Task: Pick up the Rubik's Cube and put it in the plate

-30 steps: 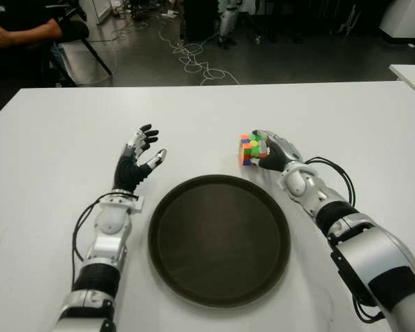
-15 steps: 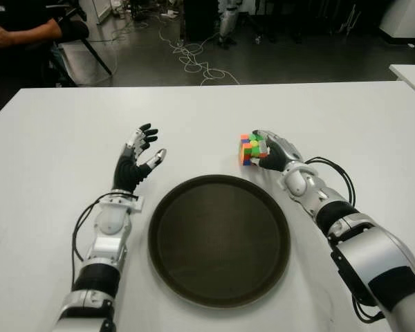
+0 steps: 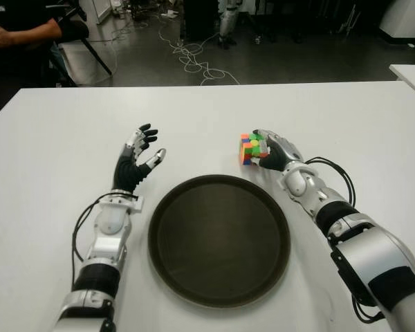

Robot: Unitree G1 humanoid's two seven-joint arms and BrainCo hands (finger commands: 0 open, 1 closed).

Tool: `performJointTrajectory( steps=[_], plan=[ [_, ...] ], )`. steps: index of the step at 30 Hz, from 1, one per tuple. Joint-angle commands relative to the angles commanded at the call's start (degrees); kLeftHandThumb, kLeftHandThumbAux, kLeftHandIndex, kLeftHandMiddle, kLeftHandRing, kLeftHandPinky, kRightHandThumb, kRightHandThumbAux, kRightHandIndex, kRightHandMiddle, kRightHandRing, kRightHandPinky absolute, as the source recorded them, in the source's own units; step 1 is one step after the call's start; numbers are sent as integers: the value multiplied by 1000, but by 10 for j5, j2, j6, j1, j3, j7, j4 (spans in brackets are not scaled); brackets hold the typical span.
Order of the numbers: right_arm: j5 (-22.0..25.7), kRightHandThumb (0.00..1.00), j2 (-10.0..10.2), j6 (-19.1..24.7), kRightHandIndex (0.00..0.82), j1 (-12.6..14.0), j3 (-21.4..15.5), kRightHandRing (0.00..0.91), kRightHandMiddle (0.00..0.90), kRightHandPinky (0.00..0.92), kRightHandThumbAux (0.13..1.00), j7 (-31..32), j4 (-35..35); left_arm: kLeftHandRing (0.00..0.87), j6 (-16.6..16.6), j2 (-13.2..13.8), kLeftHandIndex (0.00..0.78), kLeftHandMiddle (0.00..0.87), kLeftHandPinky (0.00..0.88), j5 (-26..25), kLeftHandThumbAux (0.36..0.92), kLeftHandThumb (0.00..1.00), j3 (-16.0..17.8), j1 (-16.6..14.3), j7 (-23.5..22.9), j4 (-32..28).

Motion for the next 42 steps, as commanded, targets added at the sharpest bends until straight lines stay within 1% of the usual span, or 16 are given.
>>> performJointTrajectory(
  steps=[6, 9, 13, 19, 23, 28, 32, 36, 39, 42],
  plan=[
    [-6, 692, -2, -10, 421, 0, 6, 539, 520, 548, 734, -19, -5, 163, 2, 0, 148, 213, 90, 3, 663, 15, -1, 1, 5, -3],
    [-8, 693, -4, -17, 422, 1, 9, 539, 519, 552, 734, -29, -14, 166, 2, 0, 149, 214, 97, 4, 675, 28, -1, 0, 8, -3],
    [-13, 693, -7, -28, 421, 4, 12, 535, 515, 550, 734, -43, -27, 172, 2, 2, 152, 219, 102, 6, 672, 38, -2, -2, 9, -1],
    [-26, 692, -14, -41, 421, 6, 19, 522, 503, 537, 734, -70, -46, 177, 1, 4, 151, 221, 98, 7, 685, 55, -3, -3, 9, -1],
    [-32, 692, -19, -50, 421, 9, 21, 532, 515, 548, 733, -89, -60, 176, 1, 4, 141, 213, 110, 5, 680, 53, -1, -4, 7, 1],
    [-35, 691, -25, -64, 422, 13, 22, 543, 527, 553, 733, -110, -72, 176, 0, 5, 143, 212, 110, 1, 675, 58, 0, -6, 5, 7],
    [-42, 691, -32, -88, 423, 16, 23, 556, 543, 563, 732, -143, -80, 172, -3, 6, 141, 209, 103, -2, 675, 55, 2, -9, 2, 14],
    [-47, 691, -35, -96, 423, 16, 23, 561, 548, 567, 732, -158, -83, 168, -3, 6, 138, 206, 98, -2, 676, 46, 1, -9, 1, 15],
    [-47, 690, -45, -108, 423, 23, 20, 564, 551, 565, 732, -162, -111, 163, -5, 7, 136, 202, 97, -2, 673, 39, 1, -10, 0, 16],
    [-39, 690, -62, -128, 422, 39, 10, 566, 553, 566, 731, -154, -164, 163, -9, 7, 135, 201, 100, -4, 669, 44, 2, -10, -2, 19]
  ],
)
